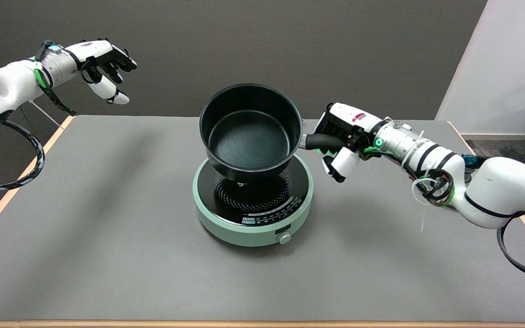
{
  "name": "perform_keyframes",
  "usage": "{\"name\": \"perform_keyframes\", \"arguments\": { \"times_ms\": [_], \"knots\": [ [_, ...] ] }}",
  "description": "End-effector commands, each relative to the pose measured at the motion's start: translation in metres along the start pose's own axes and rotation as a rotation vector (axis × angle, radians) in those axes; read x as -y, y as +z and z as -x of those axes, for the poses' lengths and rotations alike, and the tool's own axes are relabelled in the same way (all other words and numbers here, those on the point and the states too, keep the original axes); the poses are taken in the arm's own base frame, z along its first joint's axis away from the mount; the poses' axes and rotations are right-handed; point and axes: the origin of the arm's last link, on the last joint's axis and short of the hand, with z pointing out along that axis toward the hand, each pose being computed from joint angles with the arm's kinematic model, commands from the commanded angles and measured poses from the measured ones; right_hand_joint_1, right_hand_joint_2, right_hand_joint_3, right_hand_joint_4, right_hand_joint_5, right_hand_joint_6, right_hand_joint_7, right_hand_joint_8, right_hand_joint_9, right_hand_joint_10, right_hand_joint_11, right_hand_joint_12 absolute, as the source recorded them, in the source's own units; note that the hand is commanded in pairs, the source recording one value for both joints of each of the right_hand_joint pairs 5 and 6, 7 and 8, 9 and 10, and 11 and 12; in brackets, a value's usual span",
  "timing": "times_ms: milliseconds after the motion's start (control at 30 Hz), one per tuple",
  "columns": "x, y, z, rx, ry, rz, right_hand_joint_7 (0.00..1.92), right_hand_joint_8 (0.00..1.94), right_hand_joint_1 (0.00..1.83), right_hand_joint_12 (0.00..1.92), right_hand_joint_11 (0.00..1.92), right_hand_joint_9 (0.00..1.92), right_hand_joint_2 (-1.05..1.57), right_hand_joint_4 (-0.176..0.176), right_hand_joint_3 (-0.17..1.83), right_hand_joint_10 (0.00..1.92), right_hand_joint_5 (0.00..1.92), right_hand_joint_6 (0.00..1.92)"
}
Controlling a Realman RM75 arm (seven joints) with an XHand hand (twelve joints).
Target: Place the pot onto the induction cooker.
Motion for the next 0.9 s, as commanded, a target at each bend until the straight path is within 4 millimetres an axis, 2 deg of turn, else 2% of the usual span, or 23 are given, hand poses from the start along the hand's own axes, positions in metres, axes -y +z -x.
{"name": "perform_keyframes", "arguments": {
  "times_ms": [33, 200, 433, 667, 900],
  "knots": [
    [0.004, 0.000, 0.008, 0.014, -0.021, 0.005, 1.42, 1.42, 1.39, 1.42, 1.42, 1.42, 0.09, -0.110, 1.83, 1.42, 1.42, 1.42],
    [0.004, 0.000, 0.009, 0.019, -0.021, 0.001, 1.42, 1.42, 1.39, 1.42, 1.42, 1.42, 0.13, -0.110, 1.83, 1.42, 1.42, 1.42],
    [-0.008, -0.010, 0.029, 0.072, -0.009, 0.030, 1.42, 1.42, 1.39, 1.42, 1.42, 1.42, 0.12, -0.110, 1.83, 1.42, 1.42, 1.42],
    [-0.016, -0.017, 0.033, 0.105, -0.028, 0.045, 1.41, 1.41, 1.39, 1.41, 1.41, 1.41, 0.11, -0.110, 1.83, 1.41, 1.41, 1.41],
    [-0.015, -0.018, 0.032, 0.107, -0.033, 0.038, 1.41, 1.41, 1.39, 1.41, 1.41, 1.41, 0.10, -0.109, 1.83, 1.41, 1.41, 1.41]
  ]
}}
